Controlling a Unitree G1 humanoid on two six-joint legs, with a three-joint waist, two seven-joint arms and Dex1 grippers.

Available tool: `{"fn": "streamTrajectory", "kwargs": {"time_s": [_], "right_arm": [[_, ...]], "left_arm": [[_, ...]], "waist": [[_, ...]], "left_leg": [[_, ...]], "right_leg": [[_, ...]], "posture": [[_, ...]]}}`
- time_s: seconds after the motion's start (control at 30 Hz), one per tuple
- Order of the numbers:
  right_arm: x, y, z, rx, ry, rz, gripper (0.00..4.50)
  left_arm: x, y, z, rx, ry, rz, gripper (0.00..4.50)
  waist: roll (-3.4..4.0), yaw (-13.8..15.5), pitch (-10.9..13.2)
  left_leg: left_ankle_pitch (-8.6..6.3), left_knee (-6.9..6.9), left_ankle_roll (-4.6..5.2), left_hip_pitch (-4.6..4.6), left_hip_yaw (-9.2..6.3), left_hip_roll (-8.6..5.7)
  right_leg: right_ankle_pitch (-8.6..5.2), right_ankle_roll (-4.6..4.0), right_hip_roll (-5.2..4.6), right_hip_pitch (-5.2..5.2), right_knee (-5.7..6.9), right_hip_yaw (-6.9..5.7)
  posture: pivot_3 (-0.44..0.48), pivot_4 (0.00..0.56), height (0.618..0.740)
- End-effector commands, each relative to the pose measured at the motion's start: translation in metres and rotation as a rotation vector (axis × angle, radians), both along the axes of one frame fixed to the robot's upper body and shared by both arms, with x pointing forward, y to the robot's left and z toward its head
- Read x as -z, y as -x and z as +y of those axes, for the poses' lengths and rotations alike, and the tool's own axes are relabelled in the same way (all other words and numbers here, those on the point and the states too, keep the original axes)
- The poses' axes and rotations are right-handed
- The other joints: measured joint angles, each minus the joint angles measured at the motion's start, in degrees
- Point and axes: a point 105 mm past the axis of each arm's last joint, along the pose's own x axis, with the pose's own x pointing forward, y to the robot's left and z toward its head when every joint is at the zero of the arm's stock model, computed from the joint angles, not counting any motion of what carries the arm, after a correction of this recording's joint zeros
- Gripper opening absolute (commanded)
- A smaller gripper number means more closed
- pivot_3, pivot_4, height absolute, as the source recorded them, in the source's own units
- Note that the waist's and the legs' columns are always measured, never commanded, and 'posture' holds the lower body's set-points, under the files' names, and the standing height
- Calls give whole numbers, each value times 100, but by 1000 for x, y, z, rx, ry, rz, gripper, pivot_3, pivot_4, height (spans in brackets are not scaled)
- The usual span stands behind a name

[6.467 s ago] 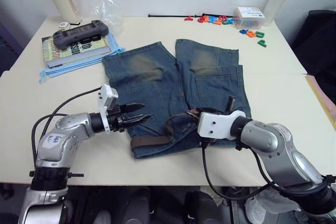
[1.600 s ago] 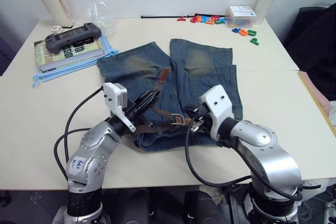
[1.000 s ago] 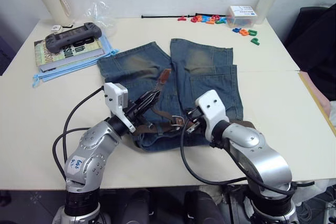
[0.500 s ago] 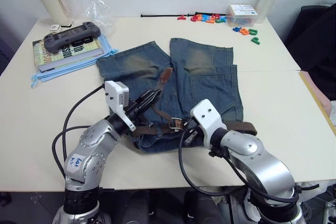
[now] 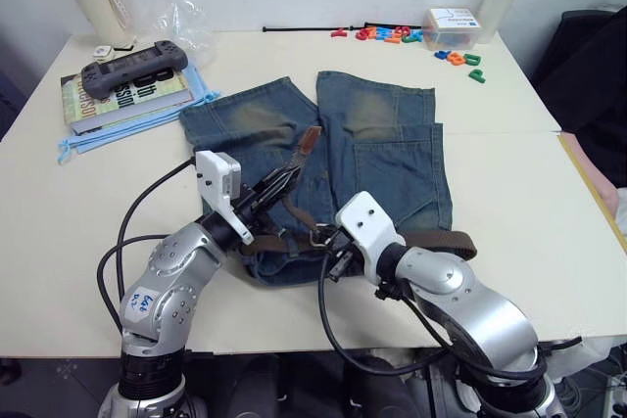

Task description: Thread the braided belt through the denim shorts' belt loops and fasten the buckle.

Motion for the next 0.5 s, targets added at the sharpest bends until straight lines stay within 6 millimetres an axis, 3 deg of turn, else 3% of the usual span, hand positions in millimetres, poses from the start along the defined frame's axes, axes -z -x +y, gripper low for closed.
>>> {"fn": "streamTrajectory", "kwargs": {"time_s": [0.03,0.13,0.37,0.5], "right_arm": [[-2,1,7,-39,-8,-17,26],[0,-3,5,-31,5,-27,26],[-18,-5,-11,1,-13,-92,26],[-24,9,-6,-88,-34,-108,26]], "left_arm": [[-7,9,-3,30,-6,-40,0],[4,13,2,34,-75,-39,0],[26,18,20,14,-156,-25,0],[26,17,18,15,-152,-26,0]], "waist": [[0,-1,0],[0,-12,0],[0,9,0],[0,20,0]], "left_leg": [[0,0,0,0,0,0],[0,-1,0,1,1,0],[-3,0,-1,-1,1,0],[-5,-5,-1,-4,-4,-1]], "right_leg": [[0,0,0,0,0,0],[0,0,1,0,0,1],[0,0,-5,-1,-3,0],[0,0,-9,0,-11,8]], "posture": [[0,150,706],[0,150,706],[0,150,706],[0,150,706]]}}
